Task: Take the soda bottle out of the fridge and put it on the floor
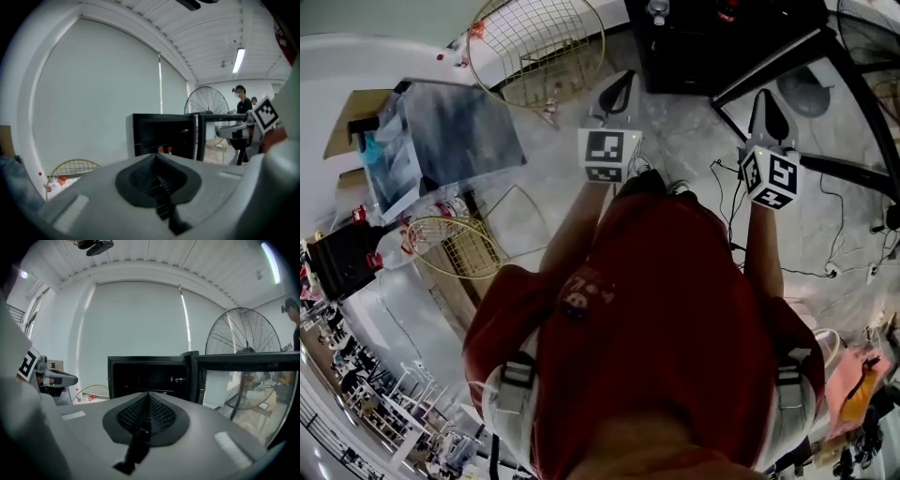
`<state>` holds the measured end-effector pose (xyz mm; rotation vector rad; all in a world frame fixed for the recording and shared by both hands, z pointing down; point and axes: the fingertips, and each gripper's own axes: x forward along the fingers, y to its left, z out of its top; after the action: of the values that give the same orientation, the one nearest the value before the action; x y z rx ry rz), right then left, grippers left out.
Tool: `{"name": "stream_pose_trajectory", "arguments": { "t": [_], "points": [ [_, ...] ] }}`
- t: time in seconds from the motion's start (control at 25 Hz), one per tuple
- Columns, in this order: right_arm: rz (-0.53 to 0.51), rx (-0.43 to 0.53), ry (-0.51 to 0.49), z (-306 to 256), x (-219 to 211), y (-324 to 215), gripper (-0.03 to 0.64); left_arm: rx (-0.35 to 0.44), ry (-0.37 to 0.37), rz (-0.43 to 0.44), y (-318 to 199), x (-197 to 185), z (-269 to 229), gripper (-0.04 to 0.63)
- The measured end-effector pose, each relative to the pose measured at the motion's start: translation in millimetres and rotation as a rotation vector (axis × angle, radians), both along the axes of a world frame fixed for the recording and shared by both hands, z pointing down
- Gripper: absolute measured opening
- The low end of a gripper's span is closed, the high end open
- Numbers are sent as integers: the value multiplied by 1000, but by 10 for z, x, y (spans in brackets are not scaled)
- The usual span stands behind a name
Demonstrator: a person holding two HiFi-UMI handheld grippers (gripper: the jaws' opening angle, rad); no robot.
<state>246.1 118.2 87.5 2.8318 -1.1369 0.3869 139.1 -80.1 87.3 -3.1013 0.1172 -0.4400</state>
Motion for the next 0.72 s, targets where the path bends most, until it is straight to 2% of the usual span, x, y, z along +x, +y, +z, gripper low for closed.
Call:
{"name": "stream_pose_trajectory", "arguments": {
  "t": [0.16,0.32,0.52,0.72],
  "points": [
    [-8,-11,-3,-13,53,-319,0,4,12,-26,-386,5,-14,-2],
    [-2,-33,2,30,69,-613,0,1,15,-4,-593,36,11,-2],
    [-17,-56,4,142,92,-791,0,-12,17,10,-641,135,103,-2],
    [-31,-43,-25,268,393,-767,0,-10,30,7,-544,307,101,-2]
  ]
}}
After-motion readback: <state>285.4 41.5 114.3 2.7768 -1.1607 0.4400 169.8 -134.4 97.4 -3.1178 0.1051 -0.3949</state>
